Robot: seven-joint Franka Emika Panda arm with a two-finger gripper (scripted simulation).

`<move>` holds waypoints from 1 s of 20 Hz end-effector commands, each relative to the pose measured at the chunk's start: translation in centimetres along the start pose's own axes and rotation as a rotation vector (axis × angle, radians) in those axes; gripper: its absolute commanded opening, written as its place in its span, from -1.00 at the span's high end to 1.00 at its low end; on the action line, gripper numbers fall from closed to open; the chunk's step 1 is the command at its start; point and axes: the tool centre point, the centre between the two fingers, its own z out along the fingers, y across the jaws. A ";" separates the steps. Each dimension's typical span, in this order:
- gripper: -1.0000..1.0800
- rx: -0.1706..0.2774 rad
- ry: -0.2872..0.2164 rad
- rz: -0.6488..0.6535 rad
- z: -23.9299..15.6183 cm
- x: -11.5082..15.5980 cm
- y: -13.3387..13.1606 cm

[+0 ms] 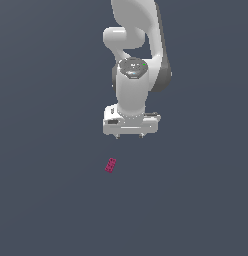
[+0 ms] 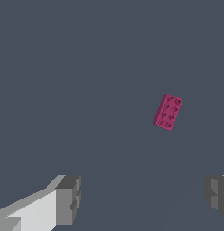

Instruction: Pick up the object and move it to a goal position.

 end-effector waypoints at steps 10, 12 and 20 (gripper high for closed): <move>-0.92 0.011 0.024 0.043 -1.4 0.5 -0.1; -0.92 0.010 0.023 0.040 -1.4 0.5 -0.1; -0.92 0.011 0.022 0.059 -0.8 0.9 0.4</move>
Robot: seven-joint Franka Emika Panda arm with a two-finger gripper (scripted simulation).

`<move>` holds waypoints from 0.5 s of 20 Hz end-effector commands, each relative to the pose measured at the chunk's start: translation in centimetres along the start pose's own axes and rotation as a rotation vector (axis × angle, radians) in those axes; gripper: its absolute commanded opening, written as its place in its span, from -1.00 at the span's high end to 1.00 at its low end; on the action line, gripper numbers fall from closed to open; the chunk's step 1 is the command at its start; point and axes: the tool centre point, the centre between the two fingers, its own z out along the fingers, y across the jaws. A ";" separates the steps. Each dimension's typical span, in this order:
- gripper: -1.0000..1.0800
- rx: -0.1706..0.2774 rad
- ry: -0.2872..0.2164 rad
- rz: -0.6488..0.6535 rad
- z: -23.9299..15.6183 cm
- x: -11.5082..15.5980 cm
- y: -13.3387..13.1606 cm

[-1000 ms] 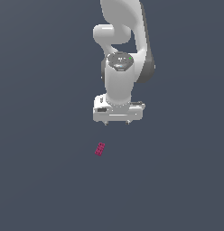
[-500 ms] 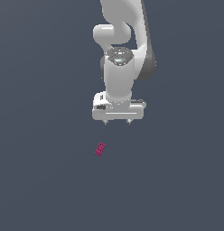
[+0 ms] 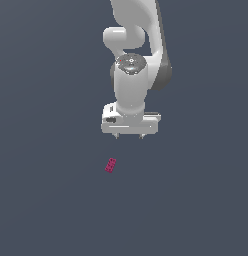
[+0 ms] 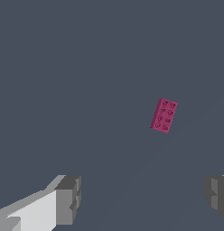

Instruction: Pick up the object and move it to a goal position.

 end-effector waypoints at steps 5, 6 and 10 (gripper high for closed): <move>-0.92 -0.001 -0.005 0.055 1.9 1.1 1.4; -0.92 -0.001 -0.006 0.068 2.4 1.4 1.8; -0.92 -0.004 -0.010 0.130 4.7 2.5 3.5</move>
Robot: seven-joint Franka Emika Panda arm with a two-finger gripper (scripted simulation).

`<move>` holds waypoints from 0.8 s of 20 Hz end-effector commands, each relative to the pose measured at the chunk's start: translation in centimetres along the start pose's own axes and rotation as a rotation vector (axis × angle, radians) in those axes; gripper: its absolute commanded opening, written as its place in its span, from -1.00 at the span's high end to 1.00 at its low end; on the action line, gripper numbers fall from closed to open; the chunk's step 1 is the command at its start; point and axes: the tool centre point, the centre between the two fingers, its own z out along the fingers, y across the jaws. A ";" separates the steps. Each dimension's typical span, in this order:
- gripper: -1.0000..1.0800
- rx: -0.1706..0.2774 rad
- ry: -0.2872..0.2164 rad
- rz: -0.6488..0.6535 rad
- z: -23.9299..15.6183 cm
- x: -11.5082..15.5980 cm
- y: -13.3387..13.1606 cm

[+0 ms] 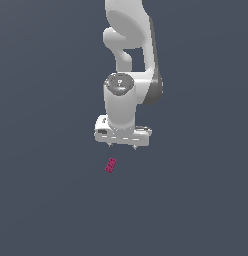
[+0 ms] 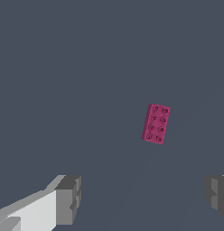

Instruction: Pick up the object and move it to a goal position.

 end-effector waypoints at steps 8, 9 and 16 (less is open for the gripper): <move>-0.92 -0.011 -0.010 0.149 5.9 2.6 4.1; -0.92 -0.012 -0.010 0.160 6.3 2.8 4.4; -0.92 -0.017 -0.012 0.202 8.2 3.3 5.6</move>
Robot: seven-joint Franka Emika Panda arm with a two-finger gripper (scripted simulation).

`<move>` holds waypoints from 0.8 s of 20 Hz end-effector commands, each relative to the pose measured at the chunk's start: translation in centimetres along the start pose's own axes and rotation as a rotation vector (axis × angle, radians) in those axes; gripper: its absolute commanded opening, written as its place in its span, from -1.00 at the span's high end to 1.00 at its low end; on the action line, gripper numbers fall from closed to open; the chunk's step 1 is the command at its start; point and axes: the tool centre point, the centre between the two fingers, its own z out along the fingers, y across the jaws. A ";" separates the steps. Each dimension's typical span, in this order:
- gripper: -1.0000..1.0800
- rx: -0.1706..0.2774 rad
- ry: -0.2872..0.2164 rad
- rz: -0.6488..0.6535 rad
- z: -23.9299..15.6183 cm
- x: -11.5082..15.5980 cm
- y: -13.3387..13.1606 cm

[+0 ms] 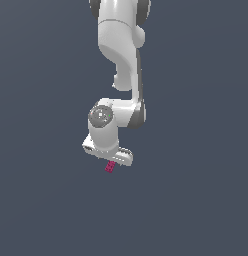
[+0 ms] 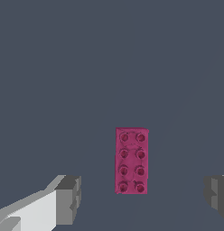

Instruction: Pick up the object and move it to a goal position.

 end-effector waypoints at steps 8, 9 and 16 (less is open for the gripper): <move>-0.92 -0.001 0.000 0.006 1.2 0.1 0.2; -0.92 -0.001 0.000 0.006 1.6 0.1 0.2; -0.92 -0.001 0.001 0.008 4.9 0.0 0.2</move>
